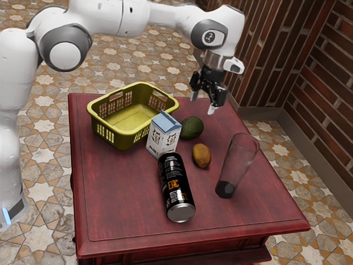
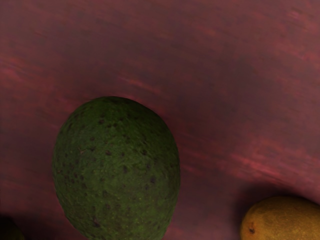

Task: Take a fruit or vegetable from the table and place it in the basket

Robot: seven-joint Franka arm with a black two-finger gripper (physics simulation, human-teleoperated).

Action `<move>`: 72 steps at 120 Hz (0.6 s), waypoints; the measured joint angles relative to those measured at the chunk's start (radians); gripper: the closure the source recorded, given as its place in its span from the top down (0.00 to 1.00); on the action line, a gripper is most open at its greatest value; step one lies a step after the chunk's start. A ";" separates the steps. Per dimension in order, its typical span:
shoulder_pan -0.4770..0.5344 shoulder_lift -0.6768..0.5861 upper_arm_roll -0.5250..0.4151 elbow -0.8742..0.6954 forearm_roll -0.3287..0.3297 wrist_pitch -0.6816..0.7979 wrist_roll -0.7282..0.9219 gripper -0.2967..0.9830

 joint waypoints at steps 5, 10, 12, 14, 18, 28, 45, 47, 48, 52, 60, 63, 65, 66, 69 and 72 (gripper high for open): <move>0.000 -0.003 0.002 -0.024 0.001 0.015 -0.009 0.77; 0.000 -0.006 0.003 -0.046 0.002 0.031 -0.017 0.77; 0.000 -0.007 0.003 -0.052 0.003 0.037 -0.020 0.77; 0.000 -0.007 0.004 -0.057 0.004 0.042 -0.023 0.77; 0.000 -0.008 0.004 -0.069 0.005 0.054 -0.028 0.77; -0.001 -0.008 0.004 -0.095 0.007 0.081 -0.041 0.77; 0.001 -0.004 0.006 -0.110 0.009 0.111 -0.060 0.77; 0.001 -0.003 0.006 -0.111 0.009 0.113 -0.062 0.77; 0.001 -0.003 0.006 -0.111 0.009 0.114 -0.063 0.77; 0.001 -0.003 0.008 -0.116 0.010 0.120 -0.066 0.77; 0.001 0.003 0.009 -0.130 0.010 0.133 -0.073 0.77; 0.001 0.005 0.010 -0.136 0.010 0.139 -0.075 0.77; 0.001 0.006 0.010 -0.139 0.011 0.142 -0.076 0.77; 0.001 0.006 0.010 -0.140 0.011 0.144 -0.077 0.77; 0.001 0.008 0.010 -0.143 0.014 0.149 -0.079 0.77; 0.001 0.011 0.010 -0.144 0.015 0.154 -0.081 0.77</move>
